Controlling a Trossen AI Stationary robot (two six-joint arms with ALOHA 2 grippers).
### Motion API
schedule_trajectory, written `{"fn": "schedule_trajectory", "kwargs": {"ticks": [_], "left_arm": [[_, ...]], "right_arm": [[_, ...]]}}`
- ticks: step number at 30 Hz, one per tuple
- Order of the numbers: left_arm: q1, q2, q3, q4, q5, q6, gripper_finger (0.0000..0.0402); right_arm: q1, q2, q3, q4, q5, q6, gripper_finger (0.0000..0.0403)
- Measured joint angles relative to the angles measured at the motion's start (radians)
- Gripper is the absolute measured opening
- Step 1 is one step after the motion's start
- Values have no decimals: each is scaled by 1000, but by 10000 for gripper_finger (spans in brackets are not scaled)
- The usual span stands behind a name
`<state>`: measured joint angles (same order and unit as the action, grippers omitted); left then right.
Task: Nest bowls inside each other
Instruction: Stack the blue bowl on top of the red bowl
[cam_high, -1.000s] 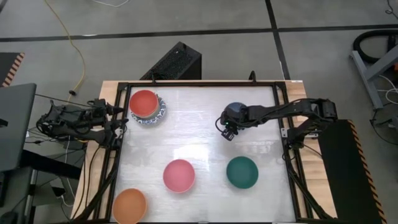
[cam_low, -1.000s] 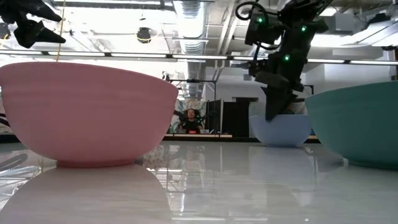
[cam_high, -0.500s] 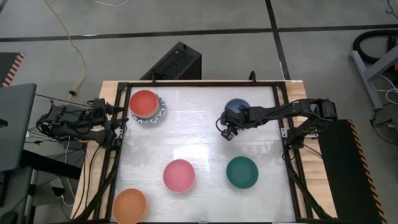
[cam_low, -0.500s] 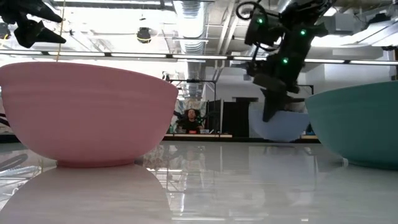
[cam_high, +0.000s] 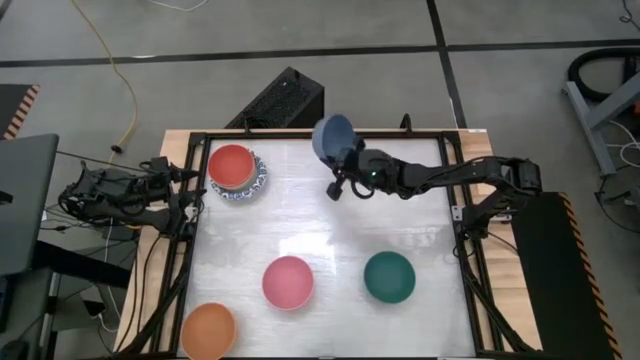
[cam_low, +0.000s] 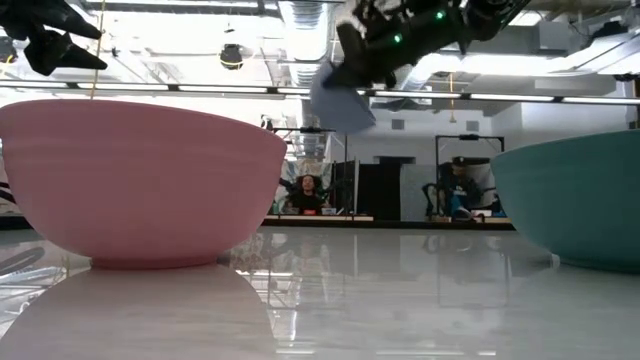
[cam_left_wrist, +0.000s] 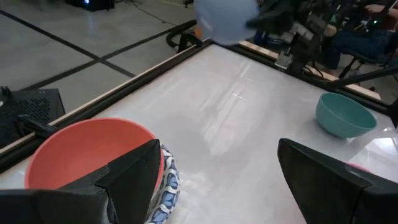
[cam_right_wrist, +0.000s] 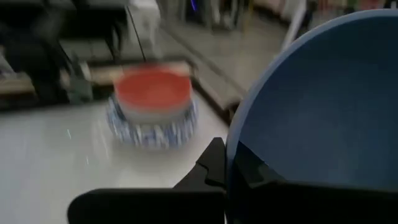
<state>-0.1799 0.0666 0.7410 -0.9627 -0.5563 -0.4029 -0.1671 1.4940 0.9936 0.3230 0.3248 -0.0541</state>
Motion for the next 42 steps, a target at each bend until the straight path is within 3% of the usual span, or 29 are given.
{"fn": "schedule_trajectory", "kwargs": {"ticks": [5, 9, 14, 21, 26, 28, 33, 38, 42], "left_arm": [[0, 0, 0, 0, -1, 10, 314], [0, 0, 0, 0, -1, 17, 314], [0, 0, 0, 3, -4, 17, 314], [0, 0, 0, 5, 0, 49, 314], [0, 0, 0, 7, 2, 53, 314], [0, 0, 0, 8, 2, 53, 314], [0, 0, 0, 6, 9, 53, 314], [0, -1, 0, 7, 9, 52, 314], [0, -1, 0, 7, 9, 52, 314]], "right_arm": [[-4, 51, 33, 184, -108, -64, 8], [-5, 228, 204, 158, -203, -93, 8], [7, 466, 551, -4, -268, -224, 8], [-6, 766, 1087, -410, -301, -337, 8], [-6, 948, 1366, -555, -301, -372, 8], [-4, 963, 1337, -476, -304, -407, 8], [0, 984, 1326, -475, -305, -432, 8], [-6, 981, 1328, -482, -434, -485, 8], [-13, 981, 1328, -483, -469, -530, 8]]}}
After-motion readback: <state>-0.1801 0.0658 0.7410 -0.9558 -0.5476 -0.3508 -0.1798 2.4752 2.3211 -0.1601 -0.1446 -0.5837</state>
